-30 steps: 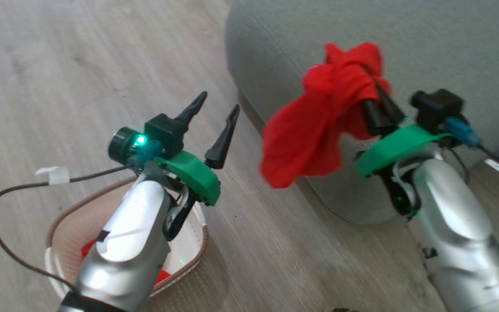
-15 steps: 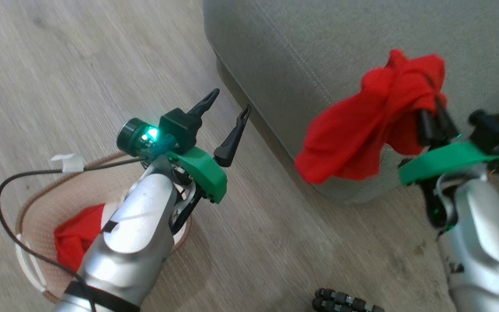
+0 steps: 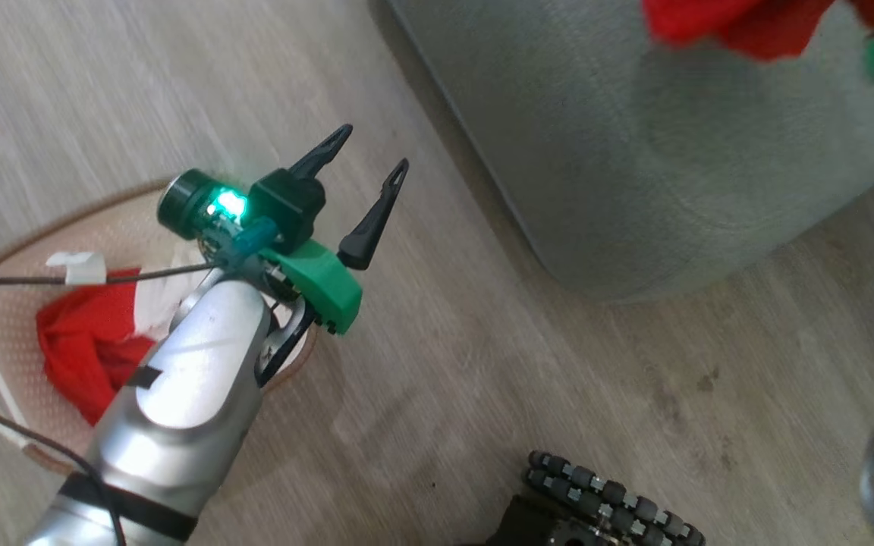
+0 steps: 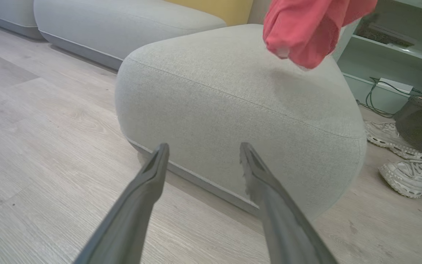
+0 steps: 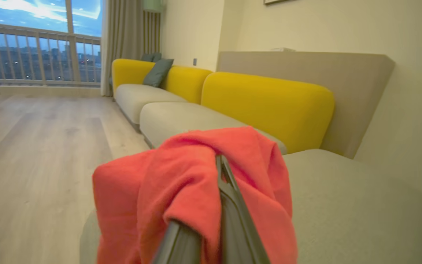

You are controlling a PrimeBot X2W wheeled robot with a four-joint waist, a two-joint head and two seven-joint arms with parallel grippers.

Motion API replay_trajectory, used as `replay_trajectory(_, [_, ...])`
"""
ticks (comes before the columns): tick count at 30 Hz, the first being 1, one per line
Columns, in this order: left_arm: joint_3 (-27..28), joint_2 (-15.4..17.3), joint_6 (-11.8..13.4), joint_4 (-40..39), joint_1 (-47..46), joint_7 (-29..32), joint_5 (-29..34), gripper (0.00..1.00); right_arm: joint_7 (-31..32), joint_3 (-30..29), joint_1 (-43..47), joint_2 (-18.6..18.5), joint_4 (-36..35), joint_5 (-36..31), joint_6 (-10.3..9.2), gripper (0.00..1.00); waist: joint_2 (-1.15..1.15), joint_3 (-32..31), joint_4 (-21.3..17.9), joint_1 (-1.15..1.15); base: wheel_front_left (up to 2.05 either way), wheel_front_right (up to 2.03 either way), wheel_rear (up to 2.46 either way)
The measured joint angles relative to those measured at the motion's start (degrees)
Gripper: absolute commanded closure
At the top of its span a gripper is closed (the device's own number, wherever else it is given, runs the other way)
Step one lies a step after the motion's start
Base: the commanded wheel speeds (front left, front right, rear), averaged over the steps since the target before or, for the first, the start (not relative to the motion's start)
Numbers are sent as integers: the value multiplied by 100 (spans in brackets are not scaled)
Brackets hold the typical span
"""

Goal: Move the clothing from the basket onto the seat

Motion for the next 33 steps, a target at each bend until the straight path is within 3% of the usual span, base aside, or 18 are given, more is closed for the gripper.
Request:
replay_trajectory(13, [-365, 227, 0, -330, -414, 0, 0, 0, 0, -1986, -1836, -932, 1198, -1021, 0, 100, 0, 927, 859, -1, 0, 0, 0])
replay_trajectory(20, [-469, 313, 0, -422, -456, 0, -3, 0, 0, -3085, -2414, -1308, 1512, -1603, 0, 100, 0, 1362, 1243, -2, 0, 0, 0])
replay_trajectory(26, [-501, 318, 0, -536, -567, 0, -10, 0, 2, -3838, -2349, -1351, 1918, -1898, 0, 100, 0, 1629, 1521, -1, 0, 0, 0])
replay_trajectory(33, [-480, 319, 0, -546, -594, 0, -9, 0, 1, -4315, -1899, -1189, 2319, -2022, 0, 100, 0, 1772, 1707, -1, 0, 0, 0])
